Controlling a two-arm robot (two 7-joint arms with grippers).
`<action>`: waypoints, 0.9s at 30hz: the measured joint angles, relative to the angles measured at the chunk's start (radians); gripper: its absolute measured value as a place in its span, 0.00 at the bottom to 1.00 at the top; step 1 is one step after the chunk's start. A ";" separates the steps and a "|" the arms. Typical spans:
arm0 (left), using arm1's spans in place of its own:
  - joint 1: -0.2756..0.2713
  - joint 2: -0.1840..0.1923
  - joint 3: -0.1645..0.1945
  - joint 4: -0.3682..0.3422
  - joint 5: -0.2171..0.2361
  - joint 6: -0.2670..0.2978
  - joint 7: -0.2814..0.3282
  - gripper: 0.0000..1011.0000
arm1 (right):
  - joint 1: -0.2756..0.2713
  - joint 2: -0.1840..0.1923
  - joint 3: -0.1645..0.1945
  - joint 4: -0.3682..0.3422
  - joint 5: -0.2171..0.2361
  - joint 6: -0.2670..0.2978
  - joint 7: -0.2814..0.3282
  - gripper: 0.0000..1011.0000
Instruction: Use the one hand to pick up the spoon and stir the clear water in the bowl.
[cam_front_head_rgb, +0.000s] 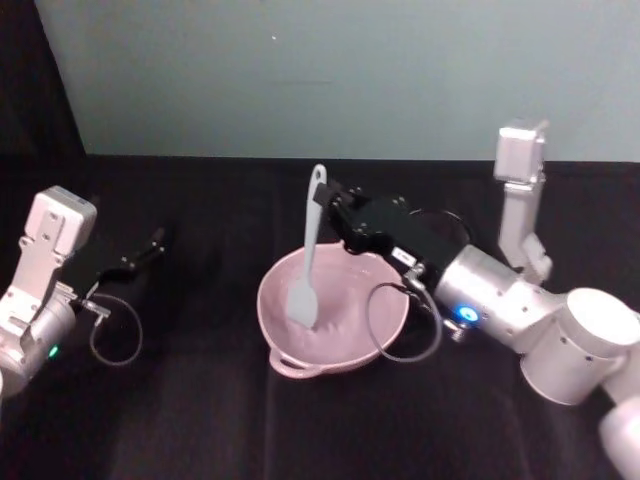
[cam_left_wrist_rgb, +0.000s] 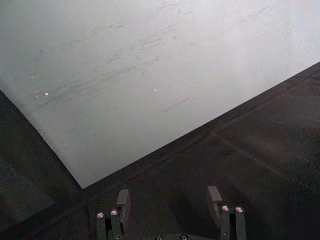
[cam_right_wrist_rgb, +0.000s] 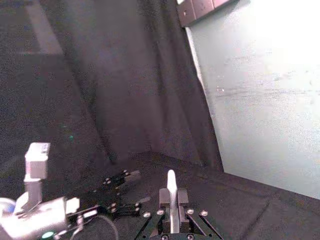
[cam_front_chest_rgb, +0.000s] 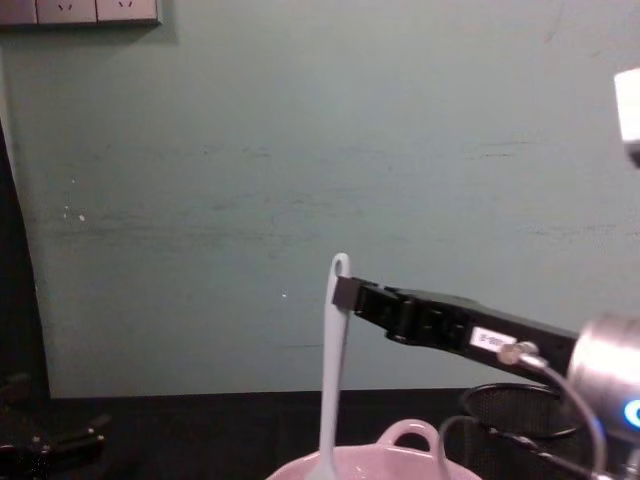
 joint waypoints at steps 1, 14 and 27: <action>0.000 0.000 0.000 0.000 0.000 0.000 0.000 1.00 | 0.019 -0.017 -0.006 0.030 -0.004 -0.002 -0.001 0.09; 0.000 0.000 0.000 0.000 0.000 0.000 0.000 1.00 | 0.091 -0.065 0.016 0.151 -0.021 -0.031 -0.021 0.09; 0.000 0.000 0.000 0.000 0.000 0.000 0.000 1.00 | 0.037 0.009 0.078 0.084 -0.042 -0.025 -0.053 0.09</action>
